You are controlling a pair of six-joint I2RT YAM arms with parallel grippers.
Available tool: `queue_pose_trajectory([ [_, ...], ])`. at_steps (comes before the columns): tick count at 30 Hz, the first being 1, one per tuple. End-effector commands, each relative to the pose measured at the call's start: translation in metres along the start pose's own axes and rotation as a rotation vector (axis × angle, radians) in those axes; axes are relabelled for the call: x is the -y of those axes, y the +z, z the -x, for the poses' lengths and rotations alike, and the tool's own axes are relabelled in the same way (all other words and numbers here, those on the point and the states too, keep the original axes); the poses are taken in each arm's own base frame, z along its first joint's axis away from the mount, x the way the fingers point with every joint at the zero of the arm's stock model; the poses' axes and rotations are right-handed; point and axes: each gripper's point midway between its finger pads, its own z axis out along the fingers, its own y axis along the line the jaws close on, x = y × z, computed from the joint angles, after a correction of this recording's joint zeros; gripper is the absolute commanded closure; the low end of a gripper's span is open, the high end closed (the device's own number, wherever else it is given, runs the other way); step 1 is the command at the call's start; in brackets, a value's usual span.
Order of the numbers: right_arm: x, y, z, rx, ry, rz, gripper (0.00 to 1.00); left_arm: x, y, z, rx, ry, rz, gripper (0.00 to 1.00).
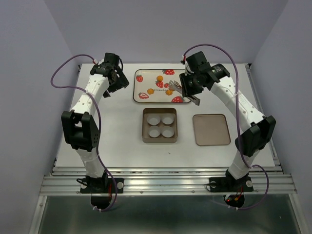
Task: Pack the cookies
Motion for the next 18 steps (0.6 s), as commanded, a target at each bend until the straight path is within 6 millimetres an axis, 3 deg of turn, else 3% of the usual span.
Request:
queue_pose_trajectory([
  [1, -0.036, -0.025, -0.013, -0.004, -0.075, 0.104, 0.64, 0.005, -0.009, 0.005, 0.014, -0.014, -0.018, 0.01],
  [5, -0.054, -0.033, -0.027, -0.035, -0.112, 0.133, 0.64, 0.007, -0.008, 0.003, 0.008, -0.012, -0.023, 0.01],
  [10, -0.061, -0.037, -0.059, -0.111, -0.164, 0.121, 0.64, 0.013, -0.013, 0.005, 0.022, -0.012, -0.048, 0.01],
  [18, -0.069, -0.038, -0.083, -0.158, -0.207, 0.125, 0.64, 0.009, -0.017, -0.007, 0.015, 0.007, -0.038, 0.01],
])
